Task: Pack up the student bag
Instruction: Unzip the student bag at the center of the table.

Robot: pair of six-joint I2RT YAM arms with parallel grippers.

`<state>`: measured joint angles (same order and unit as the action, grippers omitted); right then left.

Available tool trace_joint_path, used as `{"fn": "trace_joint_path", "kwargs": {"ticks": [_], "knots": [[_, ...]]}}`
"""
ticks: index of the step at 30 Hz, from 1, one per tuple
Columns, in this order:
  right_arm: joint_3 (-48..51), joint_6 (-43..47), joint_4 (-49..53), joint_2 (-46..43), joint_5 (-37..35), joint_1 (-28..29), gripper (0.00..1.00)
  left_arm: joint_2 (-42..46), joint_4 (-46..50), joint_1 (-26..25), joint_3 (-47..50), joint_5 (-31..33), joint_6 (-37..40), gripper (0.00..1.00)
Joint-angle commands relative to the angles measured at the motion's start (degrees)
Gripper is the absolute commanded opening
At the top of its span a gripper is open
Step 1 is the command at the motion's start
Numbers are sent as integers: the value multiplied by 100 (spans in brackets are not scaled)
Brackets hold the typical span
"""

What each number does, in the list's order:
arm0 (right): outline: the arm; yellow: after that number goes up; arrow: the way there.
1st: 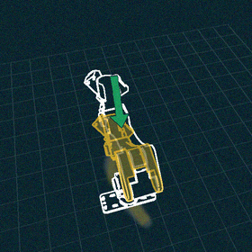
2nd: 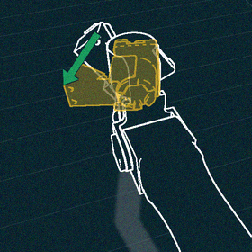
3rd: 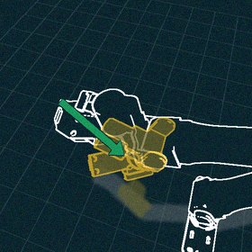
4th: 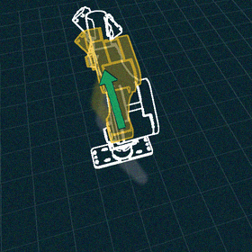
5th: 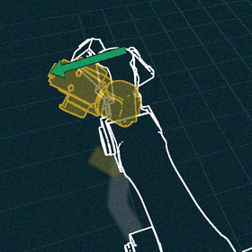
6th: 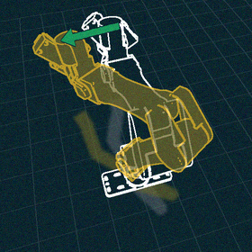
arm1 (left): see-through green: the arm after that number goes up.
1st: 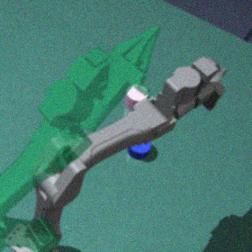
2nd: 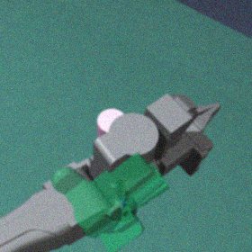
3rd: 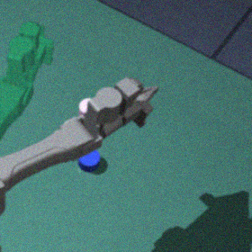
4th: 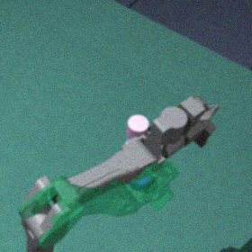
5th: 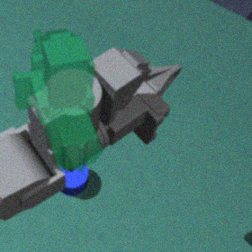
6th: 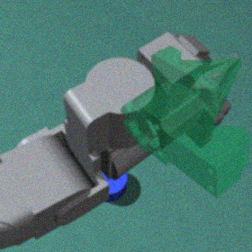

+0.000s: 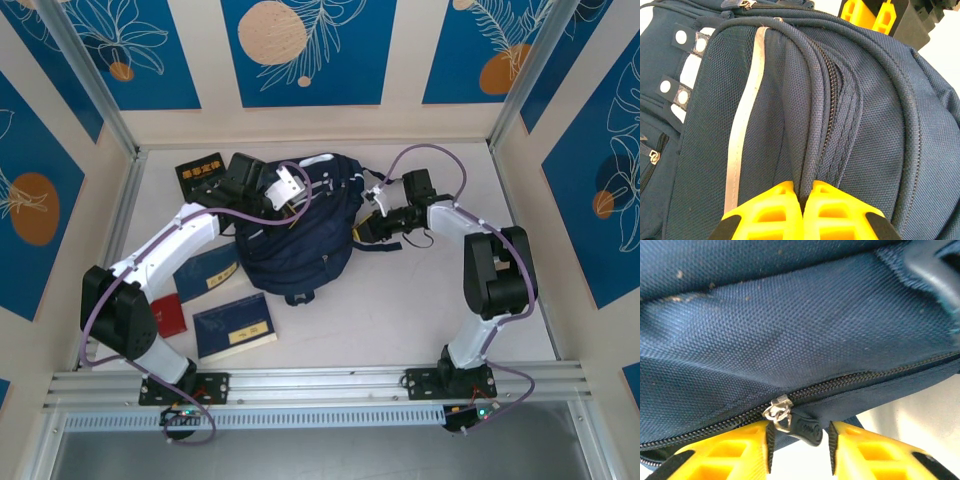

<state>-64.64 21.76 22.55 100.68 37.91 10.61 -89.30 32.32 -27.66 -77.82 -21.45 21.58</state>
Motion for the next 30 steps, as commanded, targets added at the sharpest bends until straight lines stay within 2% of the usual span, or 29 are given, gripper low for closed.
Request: {"fn": "trace_joint_path", "kwargs": {"ticks": [1, 4, 9, 12, 15, 19, 24, 26, 30], "knots": [[-131, 180, 241, 5, 13, 96, 40, 347, -503, 133, -177, -257, 46, 0], [-95, -98, 23, -24, -447, 166, 40, 343, -518, 139, -163, -313, 26, 0], [13, -1235, -762, -54, -2156, 134, 19, 338, -499, 161, -121, -317, 35, 0], [231, -1643, -1056, -313, -2712, 132, 18, 335, -472, 156, -110, -333, 56, 0], [345, -2087, -906, -740, -2482, 108, 24, 293, -506, 156, -115, -341, 38, 0], [356, -3114, -413, -1270, -1705, 70, 42, 194, -568, 158, -163, -360, 6, 0], [414, -5204, 27, -1728, -1362, 131, 57, 83, -666, 159, -207, -306, -15, 0], [559, -5951, -162, -1881, -1034, 238, 59, 55, -689, 160, -225, -302, -23, 0], [975, -7434, -863, -2164, -900, 528, 66, -30, -725, 156, -276, -348, -69, 0]]}}
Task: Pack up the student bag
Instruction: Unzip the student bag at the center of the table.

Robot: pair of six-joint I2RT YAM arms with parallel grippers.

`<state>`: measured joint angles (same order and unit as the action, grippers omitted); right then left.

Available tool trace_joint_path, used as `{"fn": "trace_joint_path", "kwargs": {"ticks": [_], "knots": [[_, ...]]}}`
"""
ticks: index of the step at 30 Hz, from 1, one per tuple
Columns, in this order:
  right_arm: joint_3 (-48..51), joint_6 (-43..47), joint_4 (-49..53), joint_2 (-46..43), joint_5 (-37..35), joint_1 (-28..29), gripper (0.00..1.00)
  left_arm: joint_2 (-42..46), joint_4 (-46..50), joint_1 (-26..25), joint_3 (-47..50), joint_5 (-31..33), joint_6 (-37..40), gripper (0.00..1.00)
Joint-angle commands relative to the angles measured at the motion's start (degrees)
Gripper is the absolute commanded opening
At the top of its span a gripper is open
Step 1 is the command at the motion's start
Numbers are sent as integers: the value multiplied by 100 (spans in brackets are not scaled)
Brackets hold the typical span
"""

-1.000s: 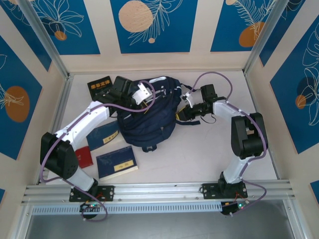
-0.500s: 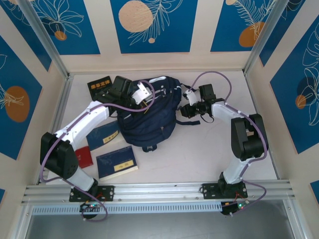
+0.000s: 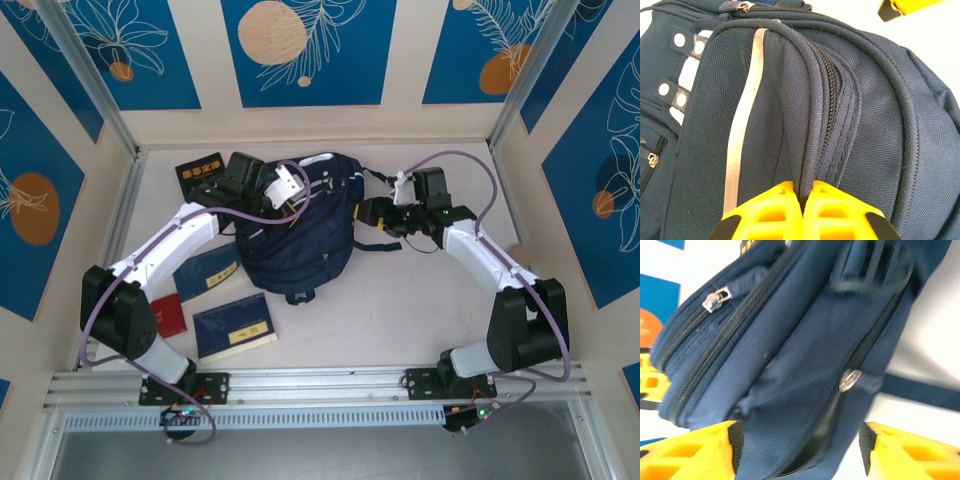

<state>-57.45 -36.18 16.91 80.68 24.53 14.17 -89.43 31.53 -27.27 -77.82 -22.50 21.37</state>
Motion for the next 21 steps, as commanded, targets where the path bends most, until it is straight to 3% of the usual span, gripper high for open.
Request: {"fn": "trace_joint_path", "kwargs": {"ticks": [1, 5, 10, 15, 17, 21], "knots": [[329, -1848, -462, -204, 469, 237, 67, -36, -657, 119, -277, -250, -54, 0], [346, -2348, -821, -148, 525, 523, 68, -107, -690, 121, -285, -310, -93, 0], [95, -2337, -736, 180, 445, 729, 62, -145, -711, 116, -295, -355, -133, 0], [-162, -2263, -672, 556, 417, 841, 39, -77, -699, 119, -277, -348, -353, 0], [-254, -2270, -834, 690, 387, 867, 28, -4, -621, 120, -314, -242, -676, 13], [-532, -2323, -1318, 1055, 307, 939, 22, 171, -406, 117, -284, 550, -1890, 41]]}}
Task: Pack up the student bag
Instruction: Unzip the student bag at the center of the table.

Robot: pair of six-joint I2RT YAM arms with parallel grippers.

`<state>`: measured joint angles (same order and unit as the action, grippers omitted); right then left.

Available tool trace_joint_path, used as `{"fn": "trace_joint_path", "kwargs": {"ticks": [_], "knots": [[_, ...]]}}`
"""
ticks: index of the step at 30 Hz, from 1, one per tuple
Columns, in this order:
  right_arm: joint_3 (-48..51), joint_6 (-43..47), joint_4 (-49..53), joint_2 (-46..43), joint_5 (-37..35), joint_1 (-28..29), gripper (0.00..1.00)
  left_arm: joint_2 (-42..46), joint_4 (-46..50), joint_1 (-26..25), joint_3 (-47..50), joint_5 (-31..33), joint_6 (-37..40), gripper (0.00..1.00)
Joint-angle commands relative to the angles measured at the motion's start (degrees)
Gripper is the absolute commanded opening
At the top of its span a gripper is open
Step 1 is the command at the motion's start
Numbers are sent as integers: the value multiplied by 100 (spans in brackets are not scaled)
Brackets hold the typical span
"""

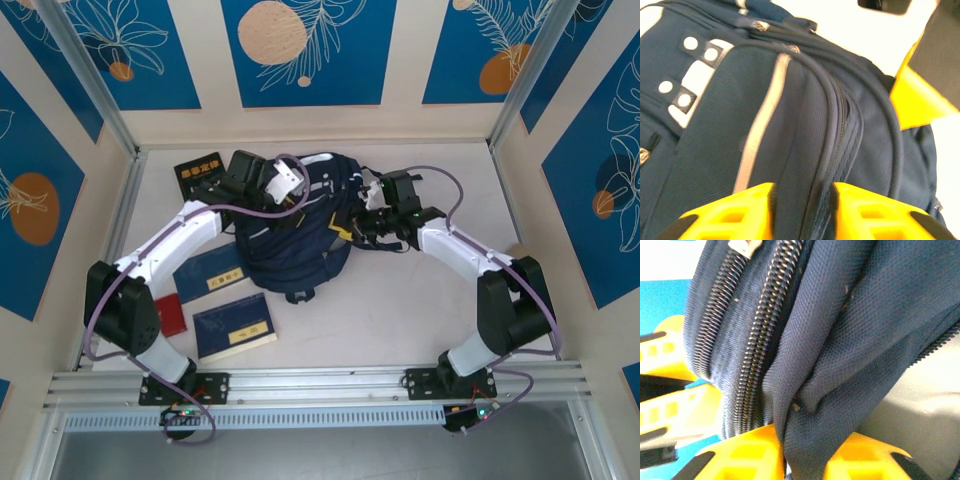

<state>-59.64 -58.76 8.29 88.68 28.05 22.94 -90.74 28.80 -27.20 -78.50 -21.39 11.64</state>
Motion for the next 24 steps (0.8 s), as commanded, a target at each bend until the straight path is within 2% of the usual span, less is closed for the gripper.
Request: {"fn": "trace_joint_path", "kwargs": {"ticks": [1, 4, 6, 13, 19, 24], "knots": [[-409, -76, -609, 373, -53, 83, 21, 361, -31, 115, -158, 623, -1215, 44], [-659, -199, -1103, 716, 35, 142, 20, 614, 153, 95, 142, 890, -2061, 51], [-796, -280, -1367, 893, 37, 183, 19, 801, 90, 39, 452, 773, -2533, 52], [-1168, -361, -1596, 1203, 69, 270, 18, 1056, -281, -622, 1266, 791, -4001, 53], [-1128, -383, -1594, 1213, 87, 343, 17, 644, -835, -989, 1373, 832, -4746, 48], [-1068, -403, -1623, 1192, 96, 396, 17, 302, -976, -1138, 1322, 1307, -5056, 39]]}}
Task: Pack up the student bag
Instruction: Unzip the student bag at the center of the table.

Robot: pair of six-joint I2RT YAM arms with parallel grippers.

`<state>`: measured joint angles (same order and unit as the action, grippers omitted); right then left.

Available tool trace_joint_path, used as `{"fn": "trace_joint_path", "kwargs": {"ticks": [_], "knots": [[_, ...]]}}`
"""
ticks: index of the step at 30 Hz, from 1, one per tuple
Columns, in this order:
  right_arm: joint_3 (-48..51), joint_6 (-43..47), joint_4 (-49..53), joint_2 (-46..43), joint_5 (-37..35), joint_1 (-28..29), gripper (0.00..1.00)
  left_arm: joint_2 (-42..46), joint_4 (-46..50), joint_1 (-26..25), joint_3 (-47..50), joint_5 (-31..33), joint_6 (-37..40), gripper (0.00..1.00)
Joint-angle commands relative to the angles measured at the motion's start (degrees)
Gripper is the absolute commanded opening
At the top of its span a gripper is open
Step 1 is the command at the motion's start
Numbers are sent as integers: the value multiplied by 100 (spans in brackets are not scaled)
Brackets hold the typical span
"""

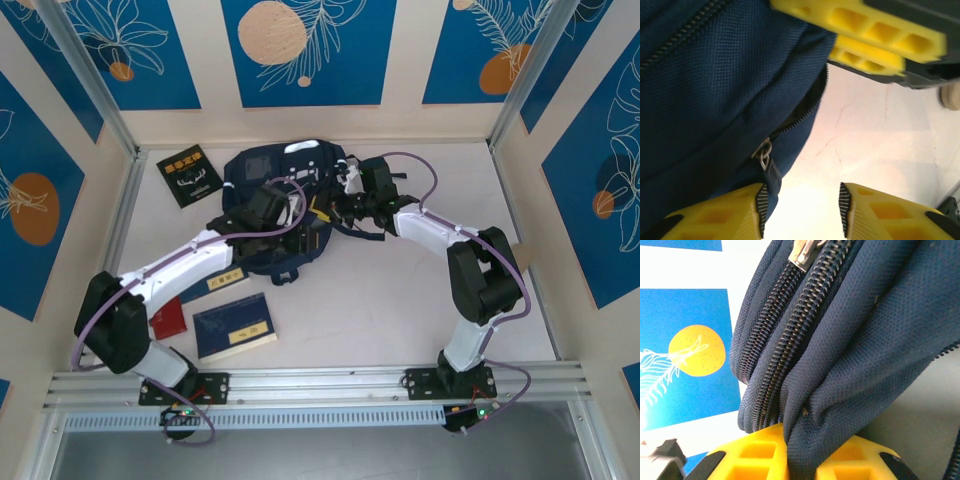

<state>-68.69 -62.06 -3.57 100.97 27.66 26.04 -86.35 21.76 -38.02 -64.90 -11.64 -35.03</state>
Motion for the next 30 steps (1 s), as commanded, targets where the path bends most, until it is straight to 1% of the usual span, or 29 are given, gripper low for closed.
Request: {"fn": "trace_joint_path", "kwargs": {"ticks": [1, 4, 7, 9, 10, 13, 16, 17, 18, 19, 20, 24, 27, 30], "knots": [[-155, -84, -443, -42, 132, 88, 17, -186, -299, -56, -33, 423, -465, 37], [-144, -111, -469, -51, 145, 95, 17, -263, -441, -56, 36, 522, -650, 34], [-125, -130, -491, -60, 163, 103, 16, -326, -585, -65, 89, 505, -775, 29], [-108, -156, -511, -66, 171, 108, 16, -321, -583, -65, 109, 575, -837, 28], [-97, -173, -526, -68, 170, 110, 16, -301, -548, -78, 141, 652, -891, 28], [-55, -211, -551, -83, 156, 111, 16, -146, -502, -155, 293, 935, -1132, 23], [-32, -237, -583, -70, 130, 113, 16, 46, -452, -299, 393, 1170, -1208, 23], [-24, -244, -587, -76, 132, 113, 16, 110, -434, -343, 424, 1243, -1244, 26], [-27, -237, -592, -61, 119, 112, 15, 160, -452, -376, 454, 1284, -1264, 31], [-26, -248, -600, -61, 123, 112, 15, 192, -466, -404, 477, 1311, -1303, 35], [-29, -238, -607, -66, 126, 113, 16, 198, -493, -410, 503, 1330, -1337, 36], [-27, -245, -630, -65, 151, 137, 16, 80, -541, -420, 468, 1418, -1389, 36], [-24, -236, -636, -69, 178, 157, 15, -75, -589, -424, 316, 1488, -1373, 34], [-22, -221, -655, -77, 206, 173, 15, -256, -441, -418, 113, 1632, -1397, 33]]}}
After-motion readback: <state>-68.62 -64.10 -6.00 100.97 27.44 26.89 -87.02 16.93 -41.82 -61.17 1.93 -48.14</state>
